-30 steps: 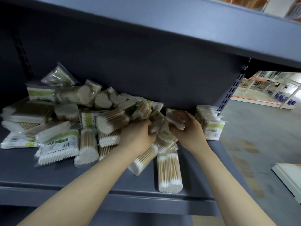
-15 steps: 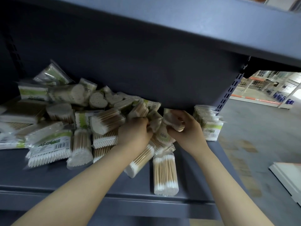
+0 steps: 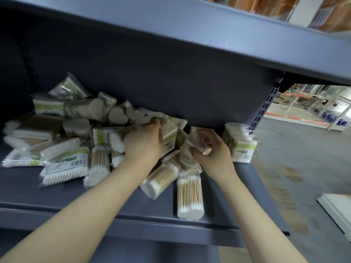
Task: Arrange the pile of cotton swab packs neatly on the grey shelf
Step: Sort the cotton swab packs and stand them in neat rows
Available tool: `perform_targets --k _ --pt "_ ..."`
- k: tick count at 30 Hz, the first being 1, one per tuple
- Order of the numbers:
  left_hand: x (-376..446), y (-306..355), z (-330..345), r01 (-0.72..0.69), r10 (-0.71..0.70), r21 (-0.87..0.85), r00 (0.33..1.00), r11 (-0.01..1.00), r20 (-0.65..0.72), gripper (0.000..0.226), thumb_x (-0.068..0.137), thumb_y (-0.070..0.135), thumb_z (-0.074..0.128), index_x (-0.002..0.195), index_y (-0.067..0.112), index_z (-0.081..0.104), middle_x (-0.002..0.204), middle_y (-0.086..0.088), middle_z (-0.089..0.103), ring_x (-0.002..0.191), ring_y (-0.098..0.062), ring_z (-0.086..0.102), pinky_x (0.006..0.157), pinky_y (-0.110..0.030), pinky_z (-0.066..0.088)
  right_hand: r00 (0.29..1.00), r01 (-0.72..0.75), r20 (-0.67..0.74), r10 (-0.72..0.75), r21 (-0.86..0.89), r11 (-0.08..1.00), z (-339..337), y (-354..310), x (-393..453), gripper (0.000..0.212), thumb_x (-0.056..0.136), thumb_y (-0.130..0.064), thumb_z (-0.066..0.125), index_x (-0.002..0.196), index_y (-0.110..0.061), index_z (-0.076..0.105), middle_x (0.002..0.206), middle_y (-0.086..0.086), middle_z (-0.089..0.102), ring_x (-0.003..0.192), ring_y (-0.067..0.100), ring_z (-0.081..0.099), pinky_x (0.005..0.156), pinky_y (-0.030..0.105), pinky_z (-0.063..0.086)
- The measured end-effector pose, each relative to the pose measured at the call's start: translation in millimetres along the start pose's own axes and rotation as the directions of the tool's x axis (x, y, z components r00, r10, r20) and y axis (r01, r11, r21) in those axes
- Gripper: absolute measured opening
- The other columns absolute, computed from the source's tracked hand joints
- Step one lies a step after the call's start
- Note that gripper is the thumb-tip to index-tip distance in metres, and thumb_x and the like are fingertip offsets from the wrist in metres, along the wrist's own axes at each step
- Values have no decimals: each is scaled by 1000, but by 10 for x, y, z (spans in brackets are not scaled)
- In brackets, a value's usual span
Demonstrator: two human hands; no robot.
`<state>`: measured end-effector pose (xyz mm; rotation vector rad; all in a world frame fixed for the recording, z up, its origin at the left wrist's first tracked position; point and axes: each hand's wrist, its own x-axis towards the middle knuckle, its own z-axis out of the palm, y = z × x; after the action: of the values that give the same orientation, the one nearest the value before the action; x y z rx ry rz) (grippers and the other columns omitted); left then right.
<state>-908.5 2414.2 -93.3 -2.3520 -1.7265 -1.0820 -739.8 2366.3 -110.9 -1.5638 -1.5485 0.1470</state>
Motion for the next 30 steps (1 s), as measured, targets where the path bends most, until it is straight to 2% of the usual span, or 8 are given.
perform_targets --k 2,7,12,14,17,20,22,30 --pt "-8 11 -93 5 -5 -2 1000 1000 -28 20 97 18 39 95 5 54 76 -14 62 66 -29 57 47 -25 22 1000 -4 -16 4 -5 1000 37 -9 -2 43 71 -13 71 113 -15 58 109 0 61 100 18 57 78 20 41" --pt "-44 13 -274 17 -14 49 998 999 -65 18 97 20 36 101 10 51 78 -7 60 64 -24 49 49 -27 24 999 -34 -29 34 18 999 105 -47 -2 50 74 -13 70 121 -13 54 113 1 60 104 19 56 71 11 35" --pt "-143 22 -392 43 -43 4 997 999 -59 18 97 19 37 102 10 52 82 -10 63 72 -32 59 53 -31 32 997 -65 43 65 1 998 70 -77 -46 69 70 -16 73 132 -16 44 127 4 48 117 21 45 91 31 40" --pt "-207 40 -423 52 -53 -26 997 998 -53 16 96 17 38 101 10 52 82 -10 63 71 -33 59 53 -32 34 999 -52 13 52 -1 999 25 -93 -87 66 69 -14 72 130 -15 46 125 4 48 117 16 40 94 28 38" --pt "-316 89 -466 62 -64 -62 997 996 -31 14 95 16 40 99 12 53 83 -9 64 72 -32 59 53 -31 34 997 -35 -72 36 12 999 -63 -106 -163 39 71 -6 64 108 -13 56 105 2 55 100 9 41 75 9 35" --pt "-415 168 -498 85 -87 -86 996 993 -18 15 96 17 40 101 14 54 86 -8 64 76 -31 59 54 -32 36 993 -58 -100 65 69 996 -168 -113 -233 16 71 -13 56 86 -18 52 85 -2 50 79 15 48 60 13 33" --pt "-478 221 -514 94 -95 -104 995 990 -7 16 97 19 39 101 15 54 87 -6 65 77 -31 58 56 -32 36 993 -75 -88 80 60 995 -228 -93 -276 17 67 -23 51 83 -19 51 78 -4 47 70 9 45 57 16 31" --pt "-705 474 -454 35 -25 -177 998 984 57 12 98 21 39 100 18 51 86 -5 65 77 -31 58 63 -39 43 992 -116 -40 117 35 993 -414 190 -434 22 77 0 53 84 -21 55 77 5 50 63 12 44 53 11 31"
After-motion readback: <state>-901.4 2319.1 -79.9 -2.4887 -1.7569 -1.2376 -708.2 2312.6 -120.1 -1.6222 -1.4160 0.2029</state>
